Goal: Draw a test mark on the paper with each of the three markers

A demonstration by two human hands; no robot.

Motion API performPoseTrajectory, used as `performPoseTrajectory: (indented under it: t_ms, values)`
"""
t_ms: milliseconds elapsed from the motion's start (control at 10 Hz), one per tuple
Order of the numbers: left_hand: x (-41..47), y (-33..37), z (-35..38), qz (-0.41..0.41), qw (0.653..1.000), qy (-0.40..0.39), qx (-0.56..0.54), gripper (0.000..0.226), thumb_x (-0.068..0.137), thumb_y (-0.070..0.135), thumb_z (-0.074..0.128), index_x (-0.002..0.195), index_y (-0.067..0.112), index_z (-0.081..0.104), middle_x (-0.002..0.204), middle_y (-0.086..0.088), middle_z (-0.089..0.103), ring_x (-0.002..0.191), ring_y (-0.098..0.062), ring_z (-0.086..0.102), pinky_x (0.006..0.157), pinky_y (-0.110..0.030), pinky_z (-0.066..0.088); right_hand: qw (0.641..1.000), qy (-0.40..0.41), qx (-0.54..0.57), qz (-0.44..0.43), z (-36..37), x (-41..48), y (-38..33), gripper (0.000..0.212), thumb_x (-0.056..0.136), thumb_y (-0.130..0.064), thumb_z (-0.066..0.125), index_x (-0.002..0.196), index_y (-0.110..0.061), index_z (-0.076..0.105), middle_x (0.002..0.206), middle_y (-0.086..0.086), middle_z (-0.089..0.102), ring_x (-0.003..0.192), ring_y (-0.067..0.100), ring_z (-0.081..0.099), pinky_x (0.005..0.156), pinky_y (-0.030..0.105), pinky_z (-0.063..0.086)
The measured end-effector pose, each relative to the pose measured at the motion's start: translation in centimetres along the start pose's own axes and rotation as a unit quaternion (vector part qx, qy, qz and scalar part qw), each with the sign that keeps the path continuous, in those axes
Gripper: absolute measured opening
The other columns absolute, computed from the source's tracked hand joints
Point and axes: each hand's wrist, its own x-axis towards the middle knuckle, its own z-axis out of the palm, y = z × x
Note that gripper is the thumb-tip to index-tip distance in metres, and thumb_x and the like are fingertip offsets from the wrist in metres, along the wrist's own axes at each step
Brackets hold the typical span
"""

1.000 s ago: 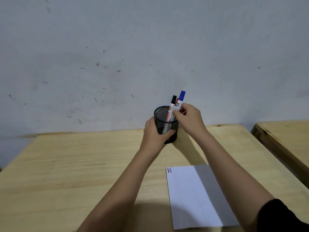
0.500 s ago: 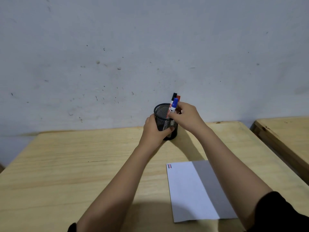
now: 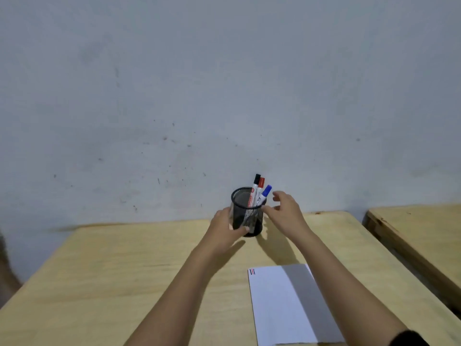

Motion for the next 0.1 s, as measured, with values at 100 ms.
performPoseTrajectory:
  t_ms: [100]
  values:
    - [-1.87,-1.78,0.48,-0.052,0.998,-0.017,-0.017,0.055,0.087,0.016,0.064,0.136,0.016,0.038,0.126,0.007,0.038,0.113,-0.009,0.043,0.069,-0.001,0.041,1.000,-0.014,0.006,0.023,-0.14,-1.40,1.13,0.053,0.089,-0.022,0.058,0.136,-0.006,0.040,0.134,0.012,0.046,0.093,0.017,0.053,0.084,0.028,0.042]
